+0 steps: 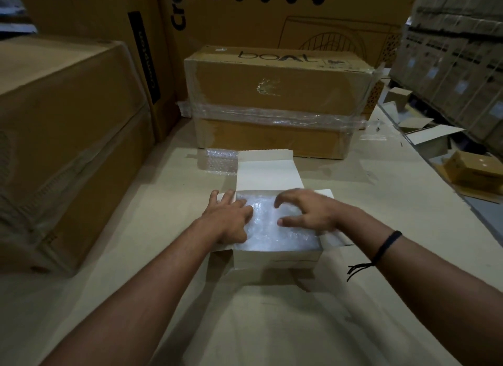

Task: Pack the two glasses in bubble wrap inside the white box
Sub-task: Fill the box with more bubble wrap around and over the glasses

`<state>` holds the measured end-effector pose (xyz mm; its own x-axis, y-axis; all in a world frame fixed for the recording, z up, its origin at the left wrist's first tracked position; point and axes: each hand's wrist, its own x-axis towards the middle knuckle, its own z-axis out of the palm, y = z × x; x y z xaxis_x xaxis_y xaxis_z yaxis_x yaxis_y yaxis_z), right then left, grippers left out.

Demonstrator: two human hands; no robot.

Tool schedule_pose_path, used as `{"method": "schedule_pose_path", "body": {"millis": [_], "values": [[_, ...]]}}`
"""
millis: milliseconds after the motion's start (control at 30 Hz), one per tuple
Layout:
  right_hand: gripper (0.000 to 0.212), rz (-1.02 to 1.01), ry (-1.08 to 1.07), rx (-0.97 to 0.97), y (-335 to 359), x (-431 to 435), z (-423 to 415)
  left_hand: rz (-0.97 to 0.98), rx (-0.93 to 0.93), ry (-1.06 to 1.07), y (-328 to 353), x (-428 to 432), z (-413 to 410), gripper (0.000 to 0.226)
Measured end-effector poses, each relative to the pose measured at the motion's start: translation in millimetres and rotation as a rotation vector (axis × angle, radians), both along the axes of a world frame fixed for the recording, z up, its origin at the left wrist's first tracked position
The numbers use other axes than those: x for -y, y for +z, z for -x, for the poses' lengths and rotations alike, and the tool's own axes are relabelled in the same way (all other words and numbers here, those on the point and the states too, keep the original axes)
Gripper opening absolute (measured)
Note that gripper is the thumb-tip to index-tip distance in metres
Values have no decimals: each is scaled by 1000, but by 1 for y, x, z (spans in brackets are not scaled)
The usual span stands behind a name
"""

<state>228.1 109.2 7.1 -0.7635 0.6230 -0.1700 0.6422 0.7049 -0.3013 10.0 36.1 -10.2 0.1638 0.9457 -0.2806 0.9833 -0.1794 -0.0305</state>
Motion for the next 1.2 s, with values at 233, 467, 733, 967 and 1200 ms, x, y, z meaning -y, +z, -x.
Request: {"method": "schedule_pose_path", "body": {"millis": [233,467,733,967,1200], "values": [[87,-299,7,550,-5,-5,-17,25,-12,36,-8,-5,-1,59],[83,-284,12,650,-5,1,-9,-19,-102,70,-11,-2,-10,86],[36,-357,67,450,9,21,-32,-27,-89,56,-8,-2,-8,79],[36,-189,57,647,16,20,-26,13,10,60,-2,-3,-2,59],[36,-304,161,557,20,35,-29,-97,126,67,7,0,9,45]]}}
